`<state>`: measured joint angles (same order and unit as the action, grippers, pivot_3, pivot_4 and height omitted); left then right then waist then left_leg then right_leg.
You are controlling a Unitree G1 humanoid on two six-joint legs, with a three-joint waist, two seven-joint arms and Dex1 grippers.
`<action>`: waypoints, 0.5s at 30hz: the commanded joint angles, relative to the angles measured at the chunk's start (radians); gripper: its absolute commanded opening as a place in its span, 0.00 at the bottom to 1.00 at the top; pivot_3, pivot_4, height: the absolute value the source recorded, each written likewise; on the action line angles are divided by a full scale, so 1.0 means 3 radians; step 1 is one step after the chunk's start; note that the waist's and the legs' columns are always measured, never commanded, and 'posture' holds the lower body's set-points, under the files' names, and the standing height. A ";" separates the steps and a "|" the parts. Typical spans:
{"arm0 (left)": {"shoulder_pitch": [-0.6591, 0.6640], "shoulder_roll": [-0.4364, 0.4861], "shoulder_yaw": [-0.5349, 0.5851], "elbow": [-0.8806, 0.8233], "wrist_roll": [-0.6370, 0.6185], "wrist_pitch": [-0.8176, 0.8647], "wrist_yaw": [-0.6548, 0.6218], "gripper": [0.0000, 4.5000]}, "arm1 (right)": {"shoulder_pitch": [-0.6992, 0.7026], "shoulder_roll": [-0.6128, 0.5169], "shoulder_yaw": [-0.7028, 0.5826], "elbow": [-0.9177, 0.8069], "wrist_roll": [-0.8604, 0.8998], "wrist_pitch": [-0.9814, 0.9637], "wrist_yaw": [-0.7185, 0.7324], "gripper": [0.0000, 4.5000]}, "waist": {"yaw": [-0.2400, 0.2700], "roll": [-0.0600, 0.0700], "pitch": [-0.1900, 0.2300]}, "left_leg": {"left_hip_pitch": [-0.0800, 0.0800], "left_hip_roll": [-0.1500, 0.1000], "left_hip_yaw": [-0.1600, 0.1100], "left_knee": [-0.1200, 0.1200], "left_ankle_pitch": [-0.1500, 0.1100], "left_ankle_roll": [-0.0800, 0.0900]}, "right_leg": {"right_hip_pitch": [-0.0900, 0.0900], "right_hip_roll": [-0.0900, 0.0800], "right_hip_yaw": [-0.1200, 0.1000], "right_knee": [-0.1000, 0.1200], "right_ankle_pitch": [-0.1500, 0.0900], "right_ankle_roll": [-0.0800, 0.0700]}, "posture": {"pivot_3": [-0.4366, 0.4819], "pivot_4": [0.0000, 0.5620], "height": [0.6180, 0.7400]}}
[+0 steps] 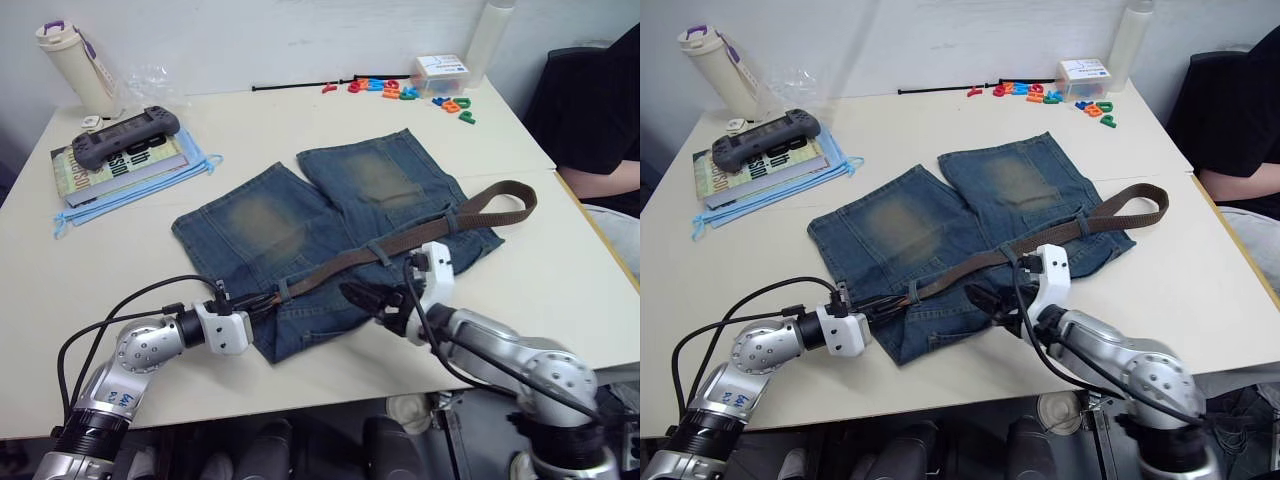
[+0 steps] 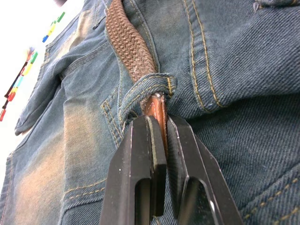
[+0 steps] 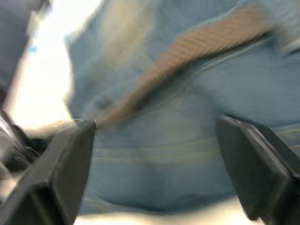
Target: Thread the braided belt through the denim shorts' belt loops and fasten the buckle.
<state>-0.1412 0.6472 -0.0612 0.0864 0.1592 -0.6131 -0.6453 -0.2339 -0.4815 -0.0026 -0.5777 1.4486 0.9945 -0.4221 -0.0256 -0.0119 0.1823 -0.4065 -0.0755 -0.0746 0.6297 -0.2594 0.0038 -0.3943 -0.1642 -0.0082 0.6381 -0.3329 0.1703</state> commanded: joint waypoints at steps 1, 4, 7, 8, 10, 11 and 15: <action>0.0018 0.0041 -0.0003 -0.0066 -0.0017 -0.0055 0.0034 0.00 | -0.0028 -0.0380 0.0254 -0.0327 -0.0808 -0.0040 0.0436 0.98 | -0.0001 0.0000 0.0000 | 0.0001 0.0001 0.0001 0.0000 0.0000 0.0000 | 0.0000 0.0000 0.0000 0.0000 0.0000 0.0000 | 0.48 0.27 0.79; 0.0018 0.0044 -0.0007 -0.0065 -0.0021 -0.0057 0.0029 0.00 | 0.0021 -0.0518 0.0492 -0.0290 -0.1409 -0.0147 0.0648 0.98 | 0.0003 -0.0001 0.0000 | 0.0000 0.0000 0.0002 0.0002 0.0000 0.0000 | 0.0002 0.0000 0.0000 -0.0002 0.0000 0.0000 | 0.48 0.27 0.79; 0.0012 0.0044 -0.0008 -0.0061 -0.0017 -0.0063 0.0031 0.00 | 0.0060 -0.0530 0.0624 -0.0254 -0.1783 -0.0196 0.0797 0.98 | 0.0006 -0.0004 -0.0002 | 0.0000 -0.0001 0.0004 0.0005 -0.0001 0.0001 | 0.0004 -0.0001 0.0000 -0.0003 0.0000 0.0001 | 0.48 0.27 0.79; 0.0009 0.0043 -0.0006 -0.0059 -0.0017 -0.0063 0.0033 0.00 | 0.0063 -0.0528 0.0664 -0.0248 -0.1893 -0.0206 0.0845 0.98 | 0.0006 -0.0004 -0.0002 | 0.0000 -0.0001 0.0004 0.0005 -0.0001 0.0001 | 0.0004 -0.0001 0.0000 -0.0003 0.0000 0.0001 | 0.48 0.27 0.79; 0.0003 0.0043 -0.0006 -0.0058 -0.0010 -0.0077 0.0040 0.00 | 0.0041 -0.0537 0.0802 -0.0203 -0.2157 -0.0186 0.0893 0.86 | 0.0006 -0.0005 -0.0003 | 0.0001 0.0000 0.0003 0.0006 -0.0002 0.0000 | 0.0004 -0.0001 0.0000 -0.0003 0.0001 0.0000 | 0.48 0.27 0.79; 0.0003 0.0039 -0.0003 -0.0067 -0.0016 -0.0071 0.0042 0.00 | 0.0041 -0.0508 0.0837 -0.0159 -0.2247 -0.0158 0.0910 0.79 | 0.0007 -0.0006 -0.0003 | 0.0001 0.0000 0.0003 0.0006 -0.0002 0.0000 | 0.0004 -0.0001 0.0000 -0.0003 0.0001 0.0000 | 0.48 0.27 0.79; 0.0008 0.0037 0.0002 -0.0086 -0.0016 -0.0071 0.0051 0.00 | 0.0060 -0.0305 0.0801 -0.0031 -0.2421 -0.0059 0.0954 0.36 | 0.0006 -0.0014 -0.0008 | 0.0002 0.0000 0.0003 0.0006 -0.0003 -0.0002 | 0.0005 0.0000 0.0000 -0.0004 0.0001 0.0000 | 0.48 0.27 0.79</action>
<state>-0.1413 0.6479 -0.0621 0.0866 0.1593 -0.6196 -0.6438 -0.2297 -0.5867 0.2263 -0.6132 0.7407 0.9429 -0.1486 -0.0237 -0.0162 0.1799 -0.4057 -0.0753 -0.0737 0.6314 -0.2603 0.0029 -0.3927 -0.1642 -0.0082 0.6370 -0.3326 0.1704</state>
